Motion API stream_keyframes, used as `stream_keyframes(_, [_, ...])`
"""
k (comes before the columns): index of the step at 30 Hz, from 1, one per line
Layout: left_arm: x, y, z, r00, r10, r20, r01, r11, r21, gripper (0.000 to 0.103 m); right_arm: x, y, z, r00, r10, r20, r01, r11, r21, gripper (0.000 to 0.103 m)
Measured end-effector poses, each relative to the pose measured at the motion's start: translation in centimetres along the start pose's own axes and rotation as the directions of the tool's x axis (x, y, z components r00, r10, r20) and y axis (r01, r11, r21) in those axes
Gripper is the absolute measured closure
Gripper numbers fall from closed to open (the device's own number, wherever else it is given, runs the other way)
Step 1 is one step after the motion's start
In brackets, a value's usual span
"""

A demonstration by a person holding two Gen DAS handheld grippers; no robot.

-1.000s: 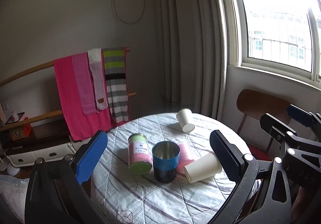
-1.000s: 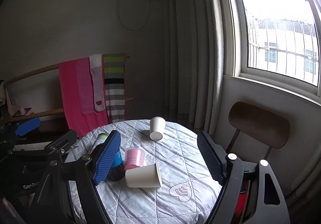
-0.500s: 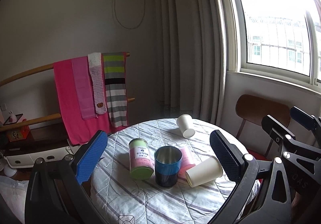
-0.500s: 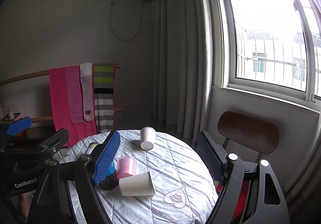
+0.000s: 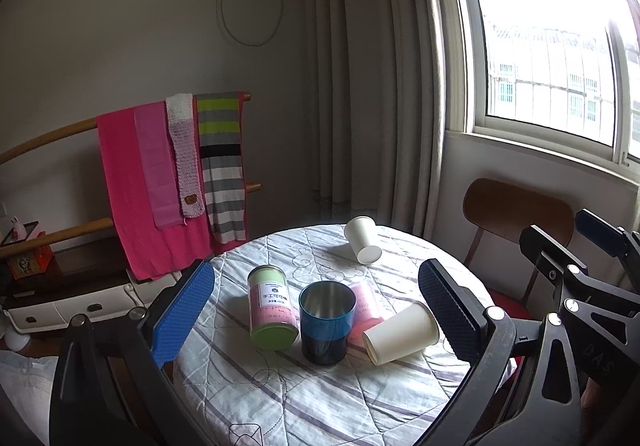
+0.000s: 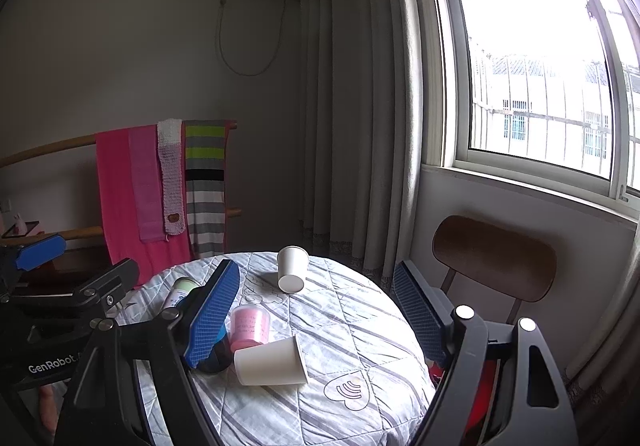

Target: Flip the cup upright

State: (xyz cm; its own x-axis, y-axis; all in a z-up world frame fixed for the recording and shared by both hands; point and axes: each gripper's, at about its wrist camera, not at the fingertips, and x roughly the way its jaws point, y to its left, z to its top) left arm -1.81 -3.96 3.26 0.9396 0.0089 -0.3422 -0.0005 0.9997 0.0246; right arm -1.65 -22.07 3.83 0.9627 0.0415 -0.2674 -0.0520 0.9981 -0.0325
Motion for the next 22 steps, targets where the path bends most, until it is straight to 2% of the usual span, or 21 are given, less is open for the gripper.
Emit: stream_keyframes(22, [0.76,-0.28,-0.42,1.000,0.020,0.002,-0.020,1.000,0.004,0.000,0.70,0.21,-0.36,1.000,-0.009,-0.019,0.009,1.000,-0.006,0.022])
